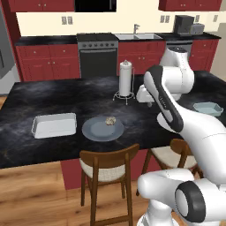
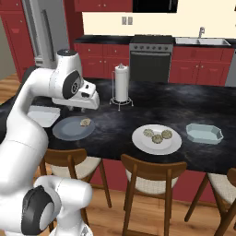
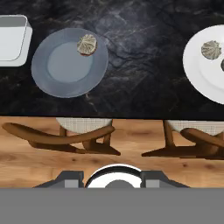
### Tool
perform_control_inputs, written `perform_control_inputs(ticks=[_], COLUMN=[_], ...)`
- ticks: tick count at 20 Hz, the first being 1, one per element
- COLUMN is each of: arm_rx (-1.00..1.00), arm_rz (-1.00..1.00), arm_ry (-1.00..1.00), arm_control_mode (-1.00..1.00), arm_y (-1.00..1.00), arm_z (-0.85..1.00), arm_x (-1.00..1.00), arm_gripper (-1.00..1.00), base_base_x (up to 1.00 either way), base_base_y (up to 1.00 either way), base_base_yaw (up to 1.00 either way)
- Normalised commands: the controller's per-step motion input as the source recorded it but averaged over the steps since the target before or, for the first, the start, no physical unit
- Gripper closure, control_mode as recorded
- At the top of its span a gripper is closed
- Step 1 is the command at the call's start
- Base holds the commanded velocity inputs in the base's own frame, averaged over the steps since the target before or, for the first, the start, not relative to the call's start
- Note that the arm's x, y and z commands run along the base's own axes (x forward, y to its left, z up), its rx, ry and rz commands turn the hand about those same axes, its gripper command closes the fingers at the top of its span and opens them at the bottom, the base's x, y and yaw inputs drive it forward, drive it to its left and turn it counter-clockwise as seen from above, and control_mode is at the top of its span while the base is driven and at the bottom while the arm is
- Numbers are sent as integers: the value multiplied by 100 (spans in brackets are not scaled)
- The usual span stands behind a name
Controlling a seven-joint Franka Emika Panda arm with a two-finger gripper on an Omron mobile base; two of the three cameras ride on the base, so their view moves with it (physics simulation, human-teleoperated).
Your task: Place two dumplings into each of the tupperware containers and then place the containers in the fridge.
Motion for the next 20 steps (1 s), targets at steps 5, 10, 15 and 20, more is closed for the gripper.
perform_control_inputs(ticks=[5, 10, 15, 20], arm_rx=[-1, 0, 0, 0], arm_rz=[0, 4, 0, 0], arm_ry=[1, 10, 7, 0], arm_control_mode=[-100, -100, -100, -100], arm_y=[59, 92, 27, 0], arm_z=[-47, -92, -42, -29], arm_x=[47, 100, 68, 65], arm_gripper=[-100, -100, -100, -100], base_base_x=[0, 0, 0, 0], base_base_y=[0, 0, 0, 0], base_base_yaw=[0, 0, 0, 0])
